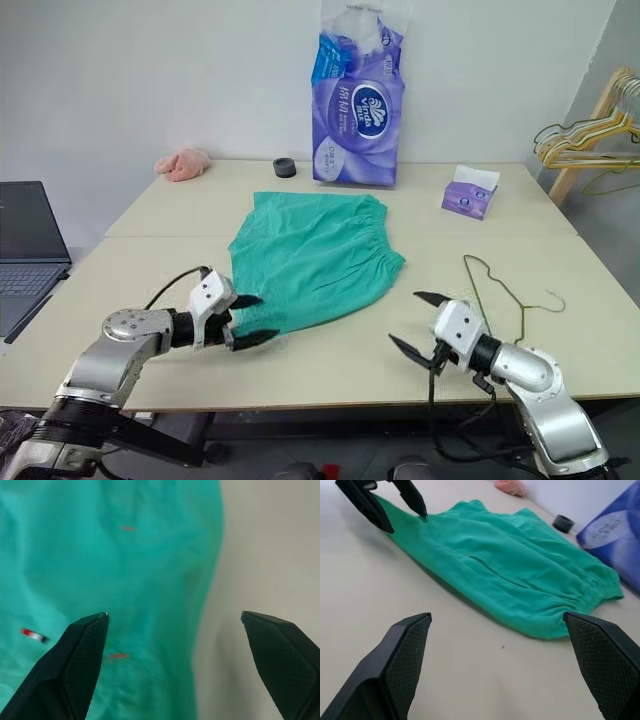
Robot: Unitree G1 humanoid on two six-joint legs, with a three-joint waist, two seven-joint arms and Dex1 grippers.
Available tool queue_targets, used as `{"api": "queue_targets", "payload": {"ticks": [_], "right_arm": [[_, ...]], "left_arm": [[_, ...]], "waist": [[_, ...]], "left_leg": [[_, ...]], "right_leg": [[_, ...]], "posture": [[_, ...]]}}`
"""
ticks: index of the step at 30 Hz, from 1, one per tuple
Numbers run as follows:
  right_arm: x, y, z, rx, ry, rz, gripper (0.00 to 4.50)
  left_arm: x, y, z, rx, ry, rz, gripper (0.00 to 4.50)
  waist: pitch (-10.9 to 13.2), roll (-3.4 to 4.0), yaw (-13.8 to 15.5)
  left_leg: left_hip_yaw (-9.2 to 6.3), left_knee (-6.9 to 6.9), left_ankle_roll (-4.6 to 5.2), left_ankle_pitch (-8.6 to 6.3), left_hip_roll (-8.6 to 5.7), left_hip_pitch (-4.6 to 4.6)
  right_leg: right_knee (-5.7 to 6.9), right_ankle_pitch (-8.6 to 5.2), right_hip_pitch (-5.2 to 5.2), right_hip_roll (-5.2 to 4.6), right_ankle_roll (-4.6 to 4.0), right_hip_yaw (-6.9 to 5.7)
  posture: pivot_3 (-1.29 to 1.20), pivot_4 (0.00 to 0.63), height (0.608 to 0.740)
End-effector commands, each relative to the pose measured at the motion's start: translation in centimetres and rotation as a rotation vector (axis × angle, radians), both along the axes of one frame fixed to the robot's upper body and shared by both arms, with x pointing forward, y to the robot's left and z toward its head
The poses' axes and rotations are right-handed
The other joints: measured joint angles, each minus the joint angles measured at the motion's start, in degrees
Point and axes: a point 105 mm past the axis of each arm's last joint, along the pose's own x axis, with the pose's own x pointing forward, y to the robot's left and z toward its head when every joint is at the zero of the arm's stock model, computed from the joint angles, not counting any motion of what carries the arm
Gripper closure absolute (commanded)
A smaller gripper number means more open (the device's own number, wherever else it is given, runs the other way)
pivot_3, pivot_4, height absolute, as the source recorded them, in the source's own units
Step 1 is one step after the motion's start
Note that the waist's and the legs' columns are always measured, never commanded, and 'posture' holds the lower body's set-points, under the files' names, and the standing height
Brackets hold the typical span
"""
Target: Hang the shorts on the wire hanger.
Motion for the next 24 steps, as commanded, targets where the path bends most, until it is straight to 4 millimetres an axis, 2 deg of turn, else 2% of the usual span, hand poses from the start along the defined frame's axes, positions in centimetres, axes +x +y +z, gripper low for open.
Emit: {"api": "queue_targets", "payload": {"ticks": [1,7,8,10,14,17,19,22,23,24], "right_arm": [[0.1,0.4,1.3,-0.009,-0.063,0.040,0.00],[0.3,0.4,1.6,-0.010,-0.071,0.040,0.00],[0.2,0.5,1.6,-0.012,-0.072,0.042,0.00],[0.2,0.5,1.6,-0.016,-0.074,0.045,0.00],[0.5,0.5,1.9,-0.027,-0.095,0.044,0.00],[1.0,0.3,1.8,-0.059,-0.114,0.038,0.00],[1.7,0.2,1.6,-0.091,-0.133,0.025,0.00],[3.0,0.1,1.9,-0.120,-0.165,0.013,0.00],[3.5,0.2,2.0,-0.137,-0.180,0.012,0.00],[4.0,0.2,2.1,-0.159,-0.199,0.018,0.00]], "left_arm": [[0.7,0.4,0.2,0.053,-0.031,0.015,0.01],[3.2,1.7,-1.3,0.178,-0.120,0.129,0.01],[3.3,1.6,-1.5,0.182,-0.125,0.127,0.19],[3.4,1.3,-1.6,0.183,-0.130,0.117,0.58],[2.4,-0.9,-1.6,0.120,-0.111,0.027,1.81],[1.9,-1.5,-1.1,0.084,-0.102,-0.007,2.73],[1.6,-2.0,-0.4,0.043,-0.099,-0.033,3.33],[0.7,-3.5,1.8,-0.076,-0.075,-0.102,4.28],[0.0,-4.2,2.5,-0.106,-0.054,-0.143,4.49],[-1.1,-4.8,3.0,-0.124,-0.024,-0.197,4.49]], "waist": [[0.00,-0.01,0.03],[0.01,-0.03,0.15],[0.01,-0.03,0.19],[0.01,-0.03,0.16],[0.01,-0.02,0.08],[0.01,-0.02,0.10],[0.01,-0.02,-0.01],[0.04,-0.04,-0.03],[0.05,-0.03,-0.05],[0.05,-0.04,-0.07]], "left_leg": [[-0.01,0.00,0.00,0.00,0.00,0.00],[-0.18,0.01,0.00,0.00,-0.01,0.01],[-0.21,0.02,0.00,0.00,-0.01,0.00],[-0.22,0.03,0.00,0.00,-0.01,0.02],[-0.24,0.02,0.00,-0.01,-0.01,0.03],[-0.24,0.02,0.00,-0.01,-0.01,0.03],[-0.23,0.02,0.00,-0.01,-0.01,0.02],[-0.22,0.02,0.00,-0.01,0.00,0.00],[-0.21,0.02,0.00,-0.01,0.00,0.00],[-0.22,0.02,0.00,-0.01,0.00,-0.01]], "right_leg": [[0.00,0.00,0.00,0.00,0.00,-0.01],[0.01,0.00,0.00,-0.02,0.01,0.00],[0.01,0.01,0.00,-0.02,0.02,-0.02],[0.01,0.01,0.02,-0.02,0.02,-0.02],[0.03,0.01,0.01,-0.02,0.02,0.00],[0.02,0.01,0.02,-0.03,0.02,0.00],[0.02,0.01,0.01,-0.03,0.02,0.00],[0.04,0.01,-0.01,-0.02,0.02,-0.02],[0.05,0.01,-0.02,-0.02,0.01,0.00],[0.06,0.01,-0.03,-0.02,0.01,0.00]], "posture": [[-0.04,0.005,0.740],[-0.04,0.007,0.740],[-0.05,0.007,0.740],[-0.05,0.007,0.740],[-0.05,0.009,0.740],[-0.06,0.010,0.740],[-0.05,0.012,0.740],[-0.05,0.011,0.740],[-0.05,0.012,0.740],[-0.05,0.012,0.740]]}}
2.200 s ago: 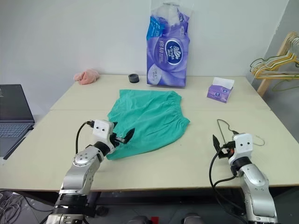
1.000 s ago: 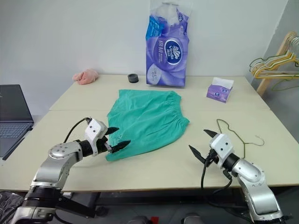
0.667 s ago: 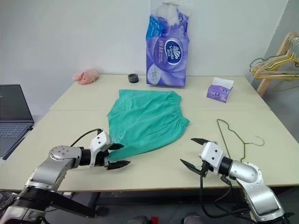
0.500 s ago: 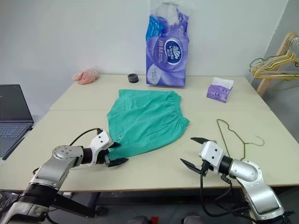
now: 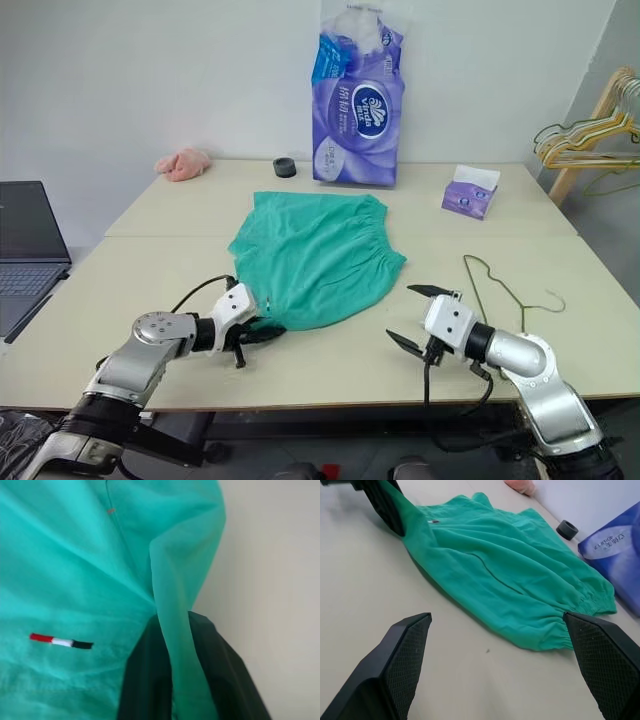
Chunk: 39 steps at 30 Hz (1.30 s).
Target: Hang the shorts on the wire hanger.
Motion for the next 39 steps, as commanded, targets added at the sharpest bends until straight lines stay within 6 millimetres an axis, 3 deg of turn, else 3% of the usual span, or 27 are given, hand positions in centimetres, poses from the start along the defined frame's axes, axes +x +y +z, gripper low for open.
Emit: {"api": "queue_targets", "payload": {"ticks": [1,4,8,11,14,23,30,33,36,39], "right_arm": [[1.6,0.2,1.3,-0.057,-0.105,0.014,0.00],[2.8,0.3,1.0,-0.149,-0.148,0.043,0.00],[3.9,0.2,-0.1,-0.247,-0.165,0.091,0.00],[3.8,0.1,-1.6,-0.309,-0.125,0.149,0.00],[3.8,-0.2,-2.8,-0.386,-0.120,0.189,0.00],[6.7,3.9,-1.5,-0.286,-0.256,0.144,0.00],[7.6,6.1,-2.2,-0.300,-0.303,0.171,0.00],[9.0,6.4,-2.8,-0.336,-0.322,0.129,0.00],[10.4,5.9,-2.7,-0.358,-0.352,0.076,0.60],[11.4,5.0,-2.4,-0.381,-0.378,0.033,1.58]], "left_arm": [[-2.4,-2.0,3.5,-0.090,0.025,-0.167,4.49],[-3.9,-2.0,5.2,-0.131,0.085,-0.223,4.49],[-2.9,-1.0,9.0,-0.234,0.056,-0.155,4.49],[-2.2,-0.8,10.5,-0.281,0.034,-0.120,4.49],[-2.3,-0.6,10.8,-0.285,0.035,-0.115,4.49],[-3.1,0.0,10.1,-0.274,0.064,-0.098,4.49],[-3.3,0.3,9.6,-0.256,0.077,-0.090,4.49],[-3.3,0.3,9.6,-0.257,0.078,-0.092,4.49],[-3.3,0.4,9.4,-0.253,0.084,-0.093,4.50],[-3.4,0.8,8.9,-0.237,0.098,-0.085,4.50]], "waist": [[0.01,0.01,-0.16],[0.05,0.04,-0.72],[0.20,0.05,-0.80],[0.23,0.03,-0.81],[0.25,0.05,-0.95],[0.31,0.09,-1.41],[0.31,0.09,-1.03],[0.32,0.10,-1.29],[0.32,0.11,-1.40],[0.32,0.11,-1.41]], "left_leg": [[0.00,0.00,0.00,0.00,0.00,0.00],[0.02,-0.05,0.01,-0.02,0.04,0.03],[0.01,-0.03,0.02,-0.03,0.04,0.03],[-0.08,-0.01,0.02,-0.03,0.02,0.02],[-0.09,-0.02,0.02,-0.04,-0.01,0.05],[-0.26,-0.05,0.00,-0.05,0.05,0.05],[-0.36,-0.02,-0.02,-0.05,0.01,0.05],[-0.35,-0.03,-0.02,-0.05,0.01,0.06],[-0.35,-0.04,-0.03,-0.05,0.00,0.06],[-0.37,-0.04,-0.04,-0.05,0.00,0.06]], "right_leg": [[-0.01,0.00,0.00,0.00,0.00,0.00],[0.01,-0.03,-0.02,0.01,-0.06,0.02],[0.02,-0.06,-0.01,0.03,-0.07,-0.04],[0.02,-0.06,0.01,0.03,-0.07,-0.04],[0.02,-0.04,0.02,0.01,-0.10,0.00],[0.13,0.00,-0.02,0.10,-0.44,-0.05],[0.13,0.01,0.01,0.07,-0.45,-0.13],[0.15,0.00,0.00,0.08,-0.47,-0.12],[0.19,0.00,-0.02,0.08,-0.49,-0.12],[0.18,0.00,-0.01,0.08,-0.49,-0.13]], "posture": [[-0.05,0.012,0.740],[-0.05,0.016,0.740],[-0.03,0.018,0.740],[-0.03,0.018,0.740],[-0.01,0.017,0.740],[0.00,0.015,0.740],[0.01,0.014,0.740],[0.00,0.013,0.740],[0.00,0.013,0.740],[0.00,0.014,0.740]]}}
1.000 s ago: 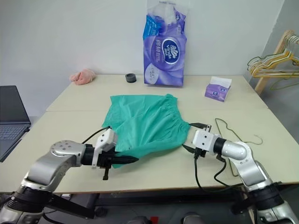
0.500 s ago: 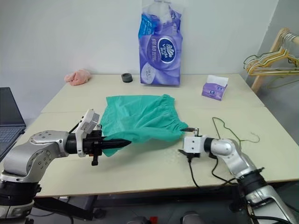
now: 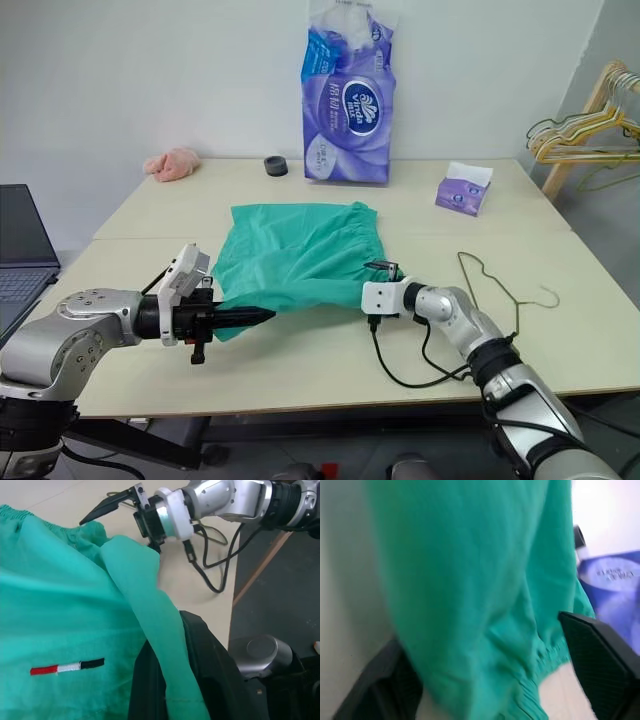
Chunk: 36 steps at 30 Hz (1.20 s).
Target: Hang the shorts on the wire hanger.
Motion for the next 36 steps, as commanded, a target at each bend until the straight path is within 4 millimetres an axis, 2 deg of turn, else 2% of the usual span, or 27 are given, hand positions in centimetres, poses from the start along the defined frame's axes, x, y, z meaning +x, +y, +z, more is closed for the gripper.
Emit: {"api": "queue_targets", "payload": {"ticks": [1,9,17,21,23,26,28,32,34,36], "right_arm": [[1.4,-0.9,1.7,-0.005,-0.090,-0.035,1.90],[2.1,-1.9,3.0,-0.040,-0.156,-0.029,4.49],[2.0,-1.9,4.3,-0.042,-0.206,-0.017,4.49],[1.9,-4.0,4.5,-0.110,-0.197,-0.036,4.49],[1.1,-5.3,4.2,-0.167,-0.149,-0.031,4.49],[-2.1,-8.1,3.3,-0.308,0.004,0.002,4.49],[-4.4,-9.1,2.8,-0.372,0.088,0.027,4.49],[-8.0,-9.5,2.4,-0.421,0.210,0.046,4.49],[-10.1,-9.6,2.3,-0.427,0.292,0.053,4.49],[-11.4,-9.3,2.5,-0.413,0.342,0.050,4.49]], "left_arm": [[-0.2,0.5,0.2,0.027,-0.021,-0.010,4.50],[-0.8,1.6,-1.7,0.083,0.027,-0.005,4.50],[-1.2,1.9,-3.6,0.129,0.059,-0.024,4.50],[-1.7,1.4,-4.6,0.149,0.085,-0.078,4.50],[-2.2,1.1,-5.1,0.169,0.102,-0.130,4.50],[-4.3,0.2,-6.2,0.208,0.163,-0.280,4.50],[-5.7,0.1,-6.8,0.236,0.201,-0.364,4.50],[-7.1,0.4,-7.5,0.285,0.229,-0.465,4.50],[-7.3,0.5,-7.5,0.302,0.227,-0.499,4.50],[-7.4,0.7,-7.6,0.319,0.226,-0.523,4.50]], "waist": [[0.00,0.00,-0.05],[0.04,0.06,-0.41],[0.05,0.07,-0.91],[0.06,0.10,-1.02],[0.09,0.13,-0.99],[0.17,0.20,-0.80],[0.31,0.33,-0.74],[0.65,0.60,-1.35],[0.73,0.66,-1.42],[0.84,0.67,-1.44]], "left_leg": [[0.00,0.00,0.00,0.00,0.00,0.00],[-0.01,-0.01,0.00,0.00,0.00,0.00],[-0.08,-0.02,0.01,0.00,0.00,-0.01],[-0.12,-0.02,0.01,0.00,0.00,-0.02],[-0.13,-0.02,0.01,-0.01,-0.01,-0.03],[-0.20,0.00,0.02,-0.01,-0.03,-0.07],[-0.20,0.00,0.03,-0.03,-0.04,-0.09],[-0.10,0.00,0.07,-0.05,0.04,-0.01],[-0.10,0.01,0.07,-0.05,0.08,0.01],[-0.10,0.00,0.08,-0.06,0.08,0.00]], "right_leg": [[0.00,0.00,0.00,0.00,0.00,0.00],[0.01,-0.02,0.00,0.02,-0.03,0.00],[0.02,-0.02,0.01,0.02,-0.04,-0.06],[0.01,-0.03,0.01,0.01,-0.04,-0.10],[0.00,-0.03,0.03,0.01,-0.04,-0.13],[-0.07,-0.04,0.09,-0.02,-0.02,-0.21],[-0.09,-0.06,0.10,-0.05,0.01,-0.22],[-0.02,-0.26,0.10,0.02,0.18,-0.13],[-0.02,-0.30,0.10,0.07,0.23,-0.12],[-0.02,-0.34,0.11,0.08,0.26,-0.12]], "posture": [[0.00,0.014,0.740],[-0.01,0.016,0.740],[-0.03,0.017,0.740],[-0.03,0.019,0.740],[-0.03,0.025,0.740],[-0.03,0.032,0.740],[-0.04,0.034,0.740],[-0.07,0.040,0.740],[-0.09,0.042,0.740],[-0.10,0.042,0.740]]}}
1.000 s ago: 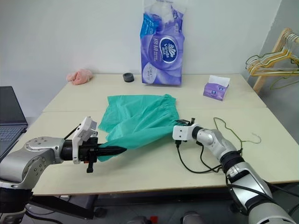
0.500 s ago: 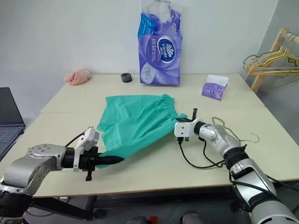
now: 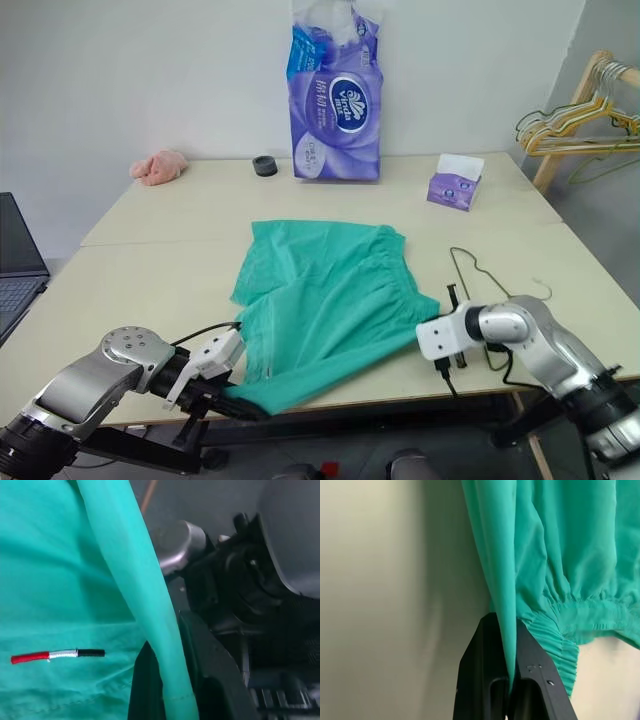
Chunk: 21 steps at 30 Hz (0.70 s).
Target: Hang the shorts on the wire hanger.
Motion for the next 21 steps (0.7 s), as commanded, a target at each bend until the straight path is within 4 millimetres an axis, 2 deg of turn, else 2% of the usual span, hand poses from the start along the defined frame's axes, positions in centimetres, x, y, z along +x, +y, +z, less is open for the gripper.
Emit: {"api": "queue_targets", "payload": {"ticks": [1,5,11,15,21], "right_arm": [[-0.9,-0.6,2.3,0.004,0.028,-0.080,4.49],[-3.1,0.0,2.0,0.008,0.124,-0.092,4.49],[-5.5,0.6,1.3,0.004,0.224,-0.097,4.49],[-5.6,0.5,0.9,-0.006,0.230,-0.100,4.49],[-5.6,0.7,0.9,0.008,0.256,-0.096,4.49]], "left_arm": [[-0.4,1.1,-0.1,0.065,-0.002,-0.068,4.50],[-0.9,1.8,-0.5,0.105,0.005,-0.121,4.50],[-1.6,1.9,-0.6,0.101,0.022,-0.137,4.50],[-2.4,1.7,-0.7,0.092,0.046,-0.147,4.50],[-2.5,0.8,-0.4,0.054,0.070,-0.112,4.50]], "waist": [[0.12,-0.02,-0.02],[0.28,-0.11,-0.11],[0.55,-0.34,-0.20],[0.64,-0.40,-0.28],[0.74,-0.49,-0.28]], "left_leg": [[0.00,0.01,0.00,0.00,0.00,-0.01],[0.00,0.01,0.00,0.00,0.01,0.00],[0.02,0.04,0.00,-0.01,0.00,-0.02],[0.05,0.03,-0.01,-0.01,0.01,-0.02],[0.05,0.03,-0.01,-0.01,0.00,-0.02]], "right_leg": [[0.00,0.00,0.00,0.00,0.01,-0.01],[-0.01,-0.01,-0.02,0.00,0.01,-0.03],[-0.02,0.00,-0.03,-0.04,0.04,-0.02],[-0.03,-0.01,-0.04,-0.08,0.04,-0.02],[-0.03,-0.01,-0.05,-0.10,0.04,-0.03]], "posture": [[-0.10,0.042,0.740],[-0.11,0.042,0.740],[-0.12,0.042,0.740],[-0.12,0.045,0.740],[-0.12,0.046,0.740]]}}
